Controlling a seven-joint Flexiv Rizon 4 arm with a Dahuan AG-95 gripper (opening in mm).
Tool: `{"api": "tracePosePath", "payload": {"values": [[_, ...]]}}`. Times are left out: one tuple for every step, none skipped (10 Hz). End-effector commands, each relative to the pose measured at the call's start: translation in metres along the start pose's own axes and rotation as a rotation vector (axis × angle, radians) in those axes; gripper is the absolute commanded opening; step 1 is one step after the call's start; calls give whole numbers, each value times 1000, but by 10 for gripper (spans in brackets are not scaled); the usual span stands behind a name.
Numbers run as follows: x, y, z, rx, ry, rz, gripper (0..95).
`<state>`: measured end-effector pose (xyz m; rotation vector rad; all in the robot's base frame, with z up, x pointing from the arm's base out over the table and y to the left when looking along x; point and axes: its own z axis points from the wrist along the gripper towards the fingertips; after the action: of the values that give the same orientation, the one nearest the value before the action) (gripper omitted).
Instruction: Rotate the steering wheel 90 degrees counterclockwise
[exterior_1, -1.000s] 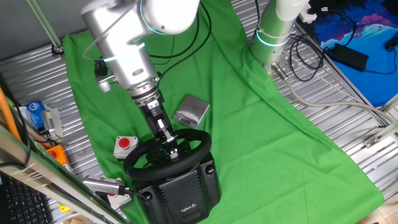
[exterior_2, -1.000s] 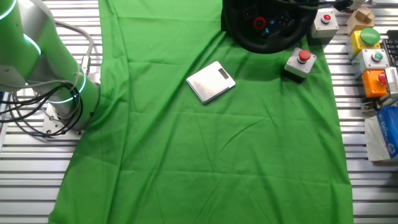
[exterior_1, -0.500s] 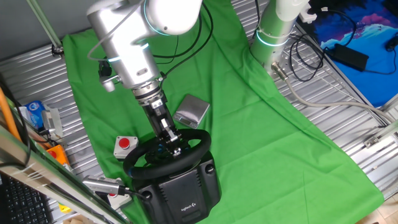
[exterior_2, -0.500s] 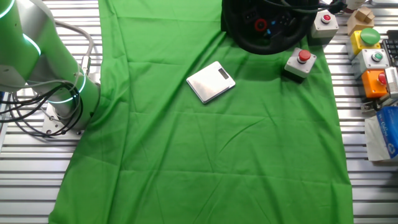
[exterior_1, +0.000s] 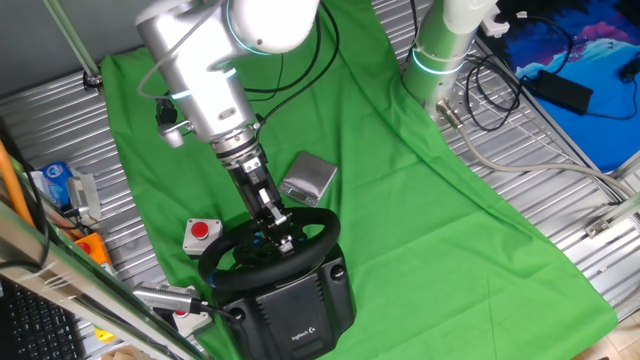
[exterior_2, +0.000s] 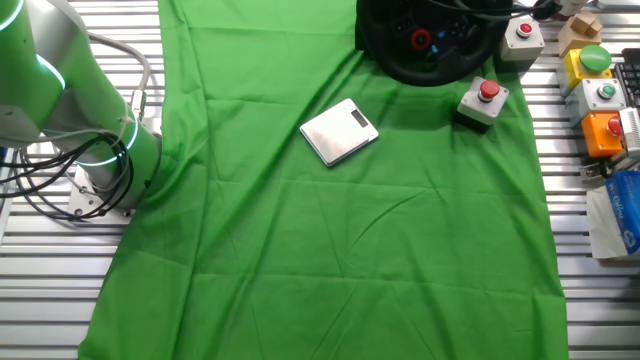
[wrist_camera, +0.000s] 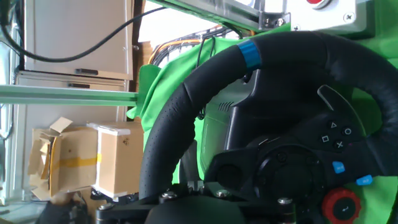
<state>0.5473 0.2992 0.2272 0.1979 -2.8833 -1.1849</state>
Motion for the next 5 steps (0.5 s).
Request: {"api": "tracePosePath", "payload": {"values": [[1,0,-1,2,0,-7,0],[2,0,-1,3,1,-8,0],[3,0,-2,3,2,-12,0],[4,0,-2,3,2,-13,0],[6,0,-3,3,2,-15,0]]}}
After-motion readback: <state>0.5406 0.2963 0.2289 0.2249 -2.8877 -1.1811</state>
